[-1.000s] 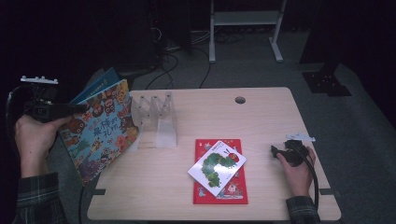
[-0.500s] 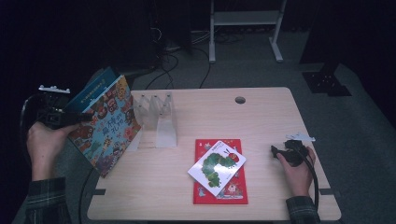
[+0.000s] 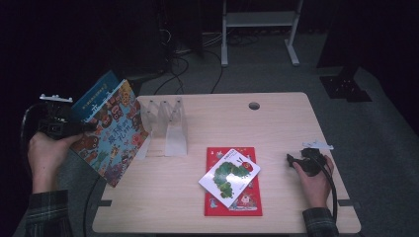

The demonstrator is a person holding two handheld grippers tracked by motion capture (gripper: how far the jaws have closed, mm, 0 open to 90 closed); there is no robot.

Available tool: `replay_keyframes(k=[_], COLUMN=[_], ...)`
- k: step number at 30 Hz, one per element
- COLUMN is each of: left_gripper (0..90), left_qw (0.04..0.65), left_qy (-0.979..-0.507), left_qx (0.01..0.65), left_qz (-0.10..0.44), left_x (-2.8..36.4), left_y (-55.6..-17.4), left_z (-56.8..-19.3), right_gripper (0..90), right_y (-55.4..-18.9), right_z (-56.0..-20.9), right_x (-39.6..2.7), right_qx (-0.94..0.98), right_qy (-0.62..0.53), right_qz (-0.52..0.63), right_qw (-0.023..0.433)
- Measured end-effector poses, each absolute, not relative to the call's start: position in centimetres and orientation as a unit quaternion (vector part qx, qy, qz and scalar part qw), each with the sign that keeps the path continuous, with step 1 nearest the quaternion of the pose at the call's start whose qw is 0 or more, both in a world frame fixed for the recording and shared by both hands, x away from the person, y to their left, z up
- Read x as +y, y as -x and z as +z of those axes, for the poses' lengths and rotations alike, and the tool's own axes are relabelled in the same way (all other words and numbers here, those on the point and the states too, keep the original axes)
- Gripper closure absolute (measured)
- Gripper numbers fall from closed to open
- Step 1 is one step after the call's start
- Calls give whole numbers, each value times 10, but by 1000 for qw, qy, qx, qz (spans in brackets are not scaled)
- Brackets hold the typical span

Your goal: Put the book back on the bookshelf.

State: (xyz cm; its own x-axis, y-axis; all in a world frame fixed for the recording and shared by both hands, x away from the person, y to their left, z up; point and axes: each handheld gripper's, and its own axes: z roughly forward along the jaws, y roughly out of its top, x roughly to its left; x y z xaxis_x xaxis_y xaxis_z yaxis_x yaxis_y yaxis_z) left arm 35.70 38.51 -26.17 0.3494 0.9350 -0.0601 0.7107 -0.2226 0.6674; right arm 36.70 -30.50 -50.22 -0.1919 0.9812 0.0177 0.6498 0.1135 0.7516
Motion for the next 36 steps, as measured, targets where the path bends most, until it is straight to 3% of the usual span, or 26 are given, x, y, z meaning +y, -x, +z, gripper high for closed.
replay_keyframes(k=[13, 18, 23, 36], left_gripper=[730, 847, 897, 831], left_qw=[316, 323, 327, 352], left_qy=[-758, -760, -778, -810], left_qx=[530, 521, 498, 433], left_qz=[214, 216, 201, 180], left_x=[390, 389, 376, 325], left_y=[-344, -337, -334, -337], left_z=[-229, -217, -224, -260], right_gripper=[271, 271, 270, 268], right_y=[-367, -367, -367, -367], right_z=[-502, -502, -502, -502], right_x=[-305, -305, -305, -305], right_qx=[701, 701, 701, 701], right_qy=[-582, -582, -582, -582], right_qz=[324, 324, 324, 324], right_qw=[256, 256, 256, 255])
